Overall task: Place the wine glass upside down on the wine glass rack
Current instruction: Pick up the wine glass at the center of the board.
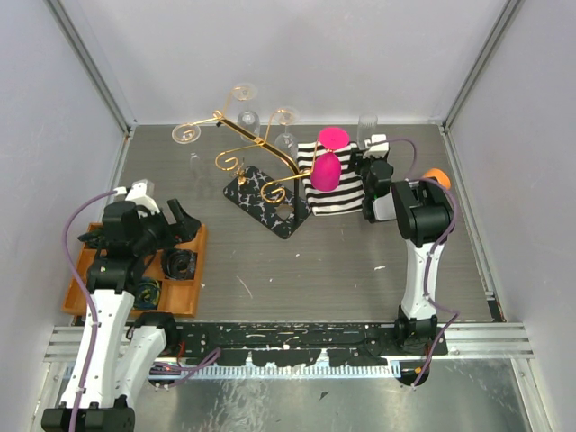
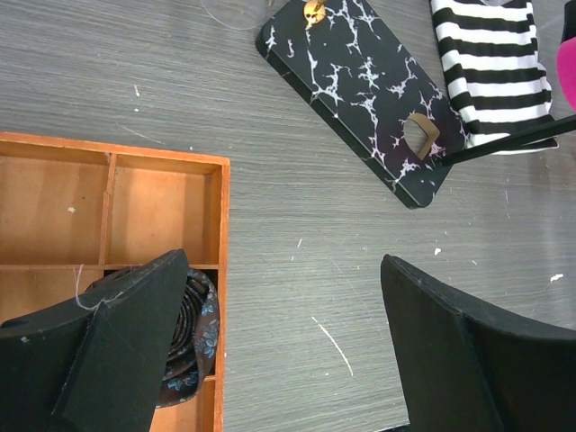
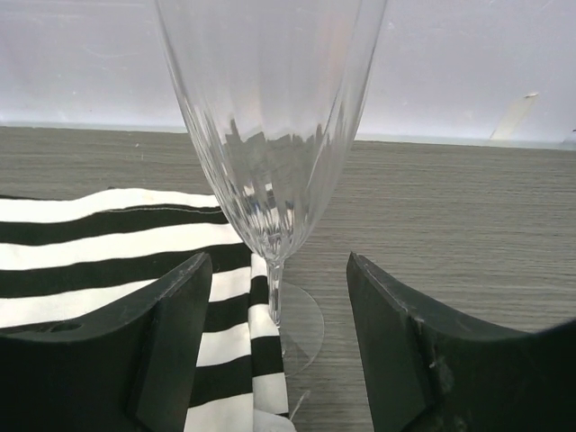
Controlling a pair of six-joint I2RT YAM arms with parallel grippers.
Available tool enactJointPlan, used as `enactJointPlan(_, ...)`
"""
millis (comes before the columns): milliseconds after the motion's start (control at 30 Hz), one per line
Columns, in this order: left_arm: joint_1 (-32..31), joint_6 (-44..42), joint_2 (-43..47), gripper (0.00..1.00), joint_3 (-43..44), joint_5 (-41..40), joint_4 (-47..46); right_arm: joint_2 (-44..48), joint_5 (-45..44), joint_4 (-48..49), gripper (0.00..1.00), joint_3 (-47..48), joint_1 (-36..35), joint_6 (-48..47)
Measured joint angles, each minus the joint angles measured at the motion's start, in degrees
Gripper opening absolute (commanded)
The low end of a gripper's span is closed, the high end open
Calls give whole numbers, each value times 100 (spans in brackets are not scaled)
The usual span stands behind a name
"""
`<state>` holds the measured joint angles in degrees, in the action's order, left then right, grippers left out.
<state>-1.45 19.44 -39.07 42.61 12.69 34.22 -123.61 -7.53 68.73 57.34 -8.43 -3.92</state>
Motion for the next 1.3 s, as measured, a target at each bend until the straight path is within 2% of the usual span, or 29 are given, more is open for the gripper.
enactJointPlan(1000, 0, -83, 17, 95, 0, 201, 0, -881, 658, 623, 67, 640, 208, -310)
enactJointPlan(1300, 0, -85, -13, 96, 0, 256, -2, -988, 872, 815, 57, 824, 229, -372)
